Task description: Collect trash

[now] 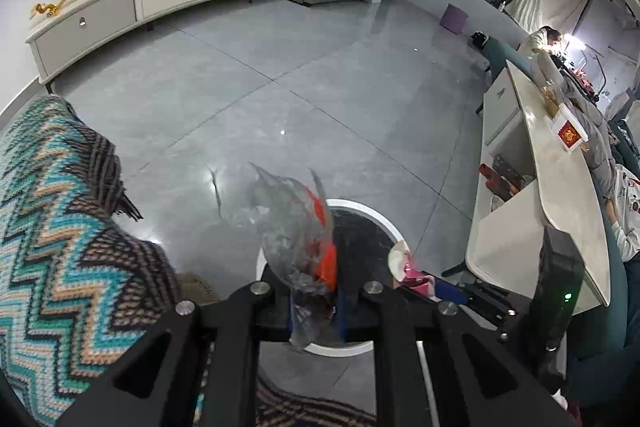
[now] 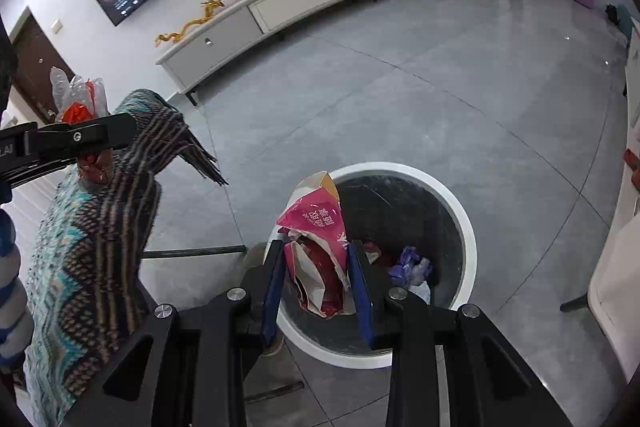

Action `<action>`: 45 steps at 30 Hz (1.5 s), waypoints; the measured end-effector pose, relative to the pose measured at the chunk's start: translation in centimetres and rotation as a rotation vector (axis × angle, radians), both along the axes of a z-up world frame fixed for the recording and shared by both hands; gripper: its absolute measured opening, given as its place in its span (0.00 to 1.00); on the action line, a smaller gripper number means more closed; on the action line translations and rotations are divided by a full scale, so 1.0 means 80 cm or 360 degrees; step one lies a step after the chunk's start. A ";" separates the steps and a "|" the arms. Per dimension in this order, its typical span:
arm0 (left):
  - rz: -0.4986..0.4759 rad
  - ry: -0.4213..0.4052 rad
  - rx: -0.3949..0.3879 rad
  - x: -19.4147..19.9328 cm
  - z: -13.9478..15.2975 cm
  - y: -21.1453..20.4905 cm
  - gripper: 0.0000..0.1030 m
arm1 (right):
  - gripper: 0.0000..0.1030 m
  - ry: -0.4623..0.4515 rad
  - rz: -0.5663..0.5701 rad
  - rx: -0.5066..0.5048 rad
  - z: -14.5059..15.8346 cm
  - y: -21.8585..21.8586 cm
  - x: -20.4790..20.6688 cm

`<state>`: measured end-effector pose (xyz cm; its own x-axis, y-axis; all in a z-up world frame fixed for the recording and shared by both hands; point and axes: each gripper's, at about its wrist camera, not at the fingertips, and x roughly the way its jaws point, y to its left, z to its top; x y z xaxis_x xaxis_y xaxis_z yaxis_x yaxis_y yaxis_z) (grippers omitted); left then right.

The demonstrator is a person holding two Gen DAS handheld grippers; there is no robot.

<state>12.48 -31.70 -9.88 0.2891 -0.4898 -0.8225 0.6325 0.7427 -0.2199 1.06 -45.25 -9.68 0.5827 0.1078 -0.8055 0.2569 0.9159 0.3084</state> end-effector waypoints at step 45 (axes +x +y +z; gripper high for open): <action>0.0901 -0.0724 0.0070 -0.141 0.149 0.316 0.78 | 0.66 -0.0380 0.0308 -0.0202 0.174 0.185 -0.008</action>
<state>1.19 -6.45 2.05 0.8063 -0.1330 -0.5764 0.1704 0.9853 0.0111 0.40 -30.47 4.21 0.7350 0.1425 -0.6629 0.0085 0.9756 0.2192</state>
